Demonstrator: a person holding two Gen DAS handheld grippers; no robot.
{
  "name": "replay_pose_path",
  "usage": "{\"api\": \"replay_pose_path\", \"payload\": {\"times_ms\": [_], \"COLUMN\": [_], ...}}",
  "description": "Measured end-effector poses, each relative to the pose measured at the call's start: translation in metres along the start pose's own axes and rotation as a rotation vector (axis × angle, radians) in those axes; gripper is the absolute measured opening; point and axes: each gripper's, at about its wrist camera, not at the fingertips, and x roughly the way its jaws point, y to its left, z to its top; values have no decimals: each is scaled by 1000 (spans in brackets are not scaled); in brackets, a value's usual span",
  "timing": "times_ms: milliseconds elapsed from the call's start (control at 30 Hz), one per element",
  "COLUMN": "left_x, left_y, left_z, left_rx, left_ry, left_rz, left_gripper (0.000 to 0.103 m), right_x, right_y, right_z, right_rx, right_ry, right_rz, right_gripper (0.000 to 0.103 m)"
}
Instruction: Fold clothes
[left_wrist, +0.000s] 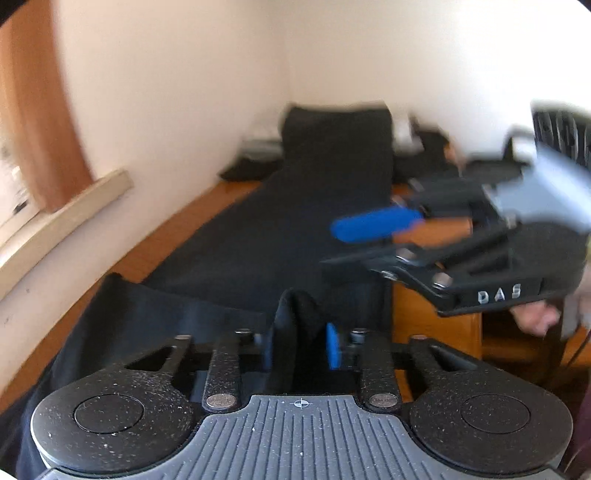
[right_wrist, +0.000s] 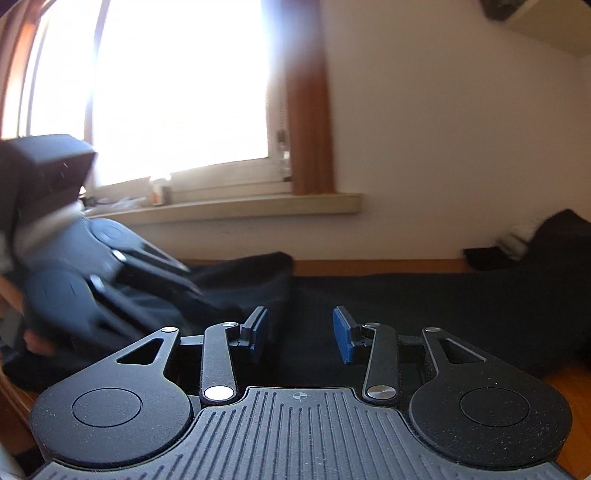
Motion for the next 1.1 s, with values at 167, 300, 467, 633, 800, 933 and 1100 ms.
{"api": "replay_pose_path", "payload": {"times_ms": [167, 300, 467, 633, 800, 933, 1100], "left_x": [-82, -127, -155, -168, -174, -180, -188], "left_y": [78, 143, 179, 199, 219, 238, 233], "left_z": [-16, -55, -104, -131, -154, -176, -174], "left_rx": [-295, -464, -575, -627, -680, -751, -736], "left_ry": [-219, -263, -272, -299, -325, -338, -374], "left_rz": [36, 104, 166, 187, 224, 168, 122], "left_gripper": [24, 24, 24, 24, 24, 24, 24], "right_x": [3, 19, 31, 33, 41, 45, 45], "right_y": [0, 23, 52, 72, 100, 125, 148], "right_z": [-6, -9, -12, -5, 6, 10, 18], "right_rx": [18, -25, -36, -90, -143, -216, -297], "right_ry": [31, 66, 91, 154, 211, 261, 321], "right_rz": [-21, -8, 71, 175, 251, 297, 400], "right_gripper": [43, 35, 35, 30, 27, 27, 27]}}
